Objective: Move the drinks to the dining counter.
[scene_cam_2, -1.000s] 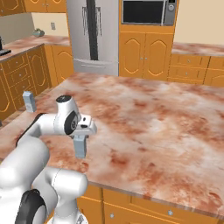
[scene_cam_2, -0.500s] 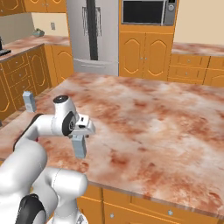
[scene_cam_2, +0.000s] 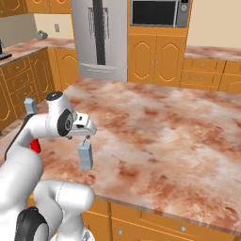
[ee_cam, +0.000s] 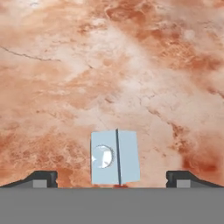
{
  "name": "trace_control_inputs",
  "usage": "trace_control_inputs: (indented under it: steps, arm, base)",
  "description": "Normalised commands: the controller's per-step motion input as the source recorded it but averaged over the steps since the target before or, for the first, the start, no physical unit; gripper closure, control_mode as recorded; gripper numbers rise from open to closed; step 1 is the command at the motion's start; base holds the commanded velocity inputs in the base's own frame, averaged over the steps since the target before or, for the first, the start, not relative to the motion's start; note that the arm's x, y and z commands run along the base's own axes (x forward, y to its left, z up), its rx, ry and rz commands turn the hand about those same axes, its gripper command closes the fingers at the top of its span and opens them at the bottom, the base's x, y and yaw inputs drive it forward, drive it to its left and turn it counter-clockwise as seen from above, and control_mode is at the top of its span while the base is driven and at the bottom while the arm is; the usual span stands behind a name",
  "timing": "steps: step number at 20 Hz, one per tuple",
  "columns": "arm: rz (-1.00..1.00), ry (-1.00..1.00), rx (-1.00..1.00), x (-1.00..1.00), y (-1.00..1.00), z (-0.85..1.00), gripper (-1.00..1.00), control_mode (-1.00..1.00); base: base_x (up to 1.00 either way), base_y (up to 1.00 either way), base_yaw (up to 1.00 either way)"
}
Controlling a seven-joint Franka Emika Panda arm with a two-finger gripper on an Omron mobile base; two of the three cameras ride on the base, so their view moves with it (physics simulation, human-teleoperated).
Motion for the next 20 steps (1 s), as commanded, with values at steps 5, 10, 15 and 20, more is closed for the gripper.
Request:
trace_control_inputs:
  steps: [5, 10, 15, 20]
  arm:
    - [-0.06, -0.07, 0.04, -0.33, 0.00, 0.69, -1.00, -1.00]
    - [-0.04, -0.09, 0.28, -0.99, 0.00, 0.43, -1.00, -1.00]
    - [-0.05, -0.17, 0.11, -0.92, 0.00, 0.50, -1.00, -1.00]
    - [-0.06, -0.04, 0.00, -0.91, -0.02, 0.42, -1.00, -1.00]
  base:
    - [0.00, 0.00, 0.00]
    - [0.00, 0.00, 0.00]
    - [0.00, 0.00, 0.00]
    - [0.00, 0.00, 0.00]
